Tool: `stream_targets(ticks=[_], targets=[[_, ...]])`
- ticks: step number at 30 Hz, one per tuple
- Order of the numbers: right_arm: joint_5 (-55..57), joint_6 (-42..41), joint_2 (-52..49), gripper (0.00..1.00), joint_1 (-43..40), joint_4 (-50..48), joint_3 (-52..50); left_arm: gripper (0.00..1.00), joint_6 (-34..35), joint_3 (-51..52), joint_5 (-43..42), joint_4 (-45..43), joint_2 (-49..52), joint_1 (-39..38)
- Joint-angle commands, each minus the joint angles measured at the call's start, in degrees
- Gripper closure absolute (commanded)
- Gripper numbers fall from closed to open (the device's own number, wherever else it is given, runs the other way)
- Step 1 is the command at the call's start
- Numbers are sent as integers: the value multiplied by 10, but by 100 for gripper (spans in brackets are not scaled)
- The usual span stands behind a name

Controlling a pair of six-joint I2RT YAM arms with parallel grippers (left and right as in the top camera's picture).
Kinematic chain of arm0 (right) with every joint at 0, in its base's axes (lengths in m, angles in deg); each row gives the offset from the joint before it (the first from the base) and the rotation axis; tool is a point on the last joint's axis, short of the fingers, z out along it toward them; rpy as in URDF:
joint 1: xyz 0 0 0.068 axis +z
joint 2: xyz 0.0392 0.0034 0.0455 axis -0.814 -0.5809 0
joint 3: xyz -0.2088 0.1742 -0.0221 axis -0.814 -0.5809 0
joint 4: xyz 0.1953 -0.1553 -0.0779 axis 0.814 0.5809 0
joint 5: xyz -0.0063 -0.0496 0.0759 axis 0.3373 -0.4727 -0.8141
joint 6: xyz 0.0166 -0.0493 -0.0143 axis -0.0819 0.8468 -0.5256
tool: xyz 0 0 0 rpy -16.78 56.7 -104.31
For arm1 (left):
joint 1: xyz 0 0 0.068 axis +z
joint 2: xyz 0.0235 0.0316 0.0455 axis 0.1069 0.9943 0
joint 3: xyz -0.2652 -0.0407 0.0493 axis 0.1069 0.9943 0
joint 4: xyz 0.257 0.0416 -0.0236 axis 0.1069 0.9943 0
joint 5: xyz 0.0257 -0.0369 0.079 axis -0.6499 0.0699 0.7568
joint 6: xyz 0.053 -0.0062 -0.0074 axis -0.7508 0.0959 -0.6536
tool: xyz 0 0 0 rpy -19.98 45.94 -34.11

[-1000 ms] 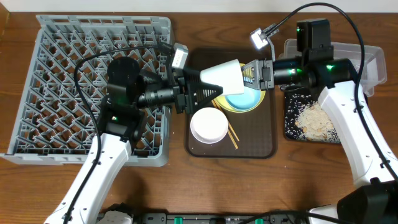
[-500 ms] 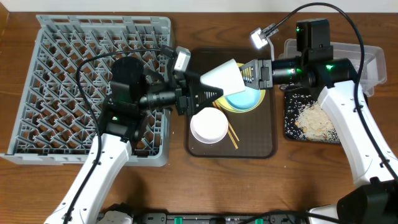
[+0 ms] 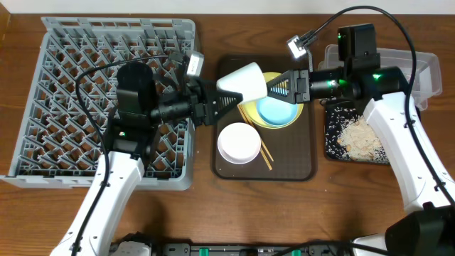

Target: Sort waste into correct bins and load items into the dishwasher

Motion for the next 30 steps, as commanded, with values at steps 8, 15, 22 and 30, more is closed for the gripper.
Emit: stream_targets(ticks=[8,15,22,30], targets=[[107,5,3,58,-59,6,2,65,-99,-10,49,144,-2,54],[217,58,5,57,-92,79,2,65,-126,-11,219,275,-47,122],[372,108,26,57,-106,156,3,66,-123,-25,422,421,-98,227],[462,112,56,57,-106,188,3,67,-104,-37,515,525,-87,307]])
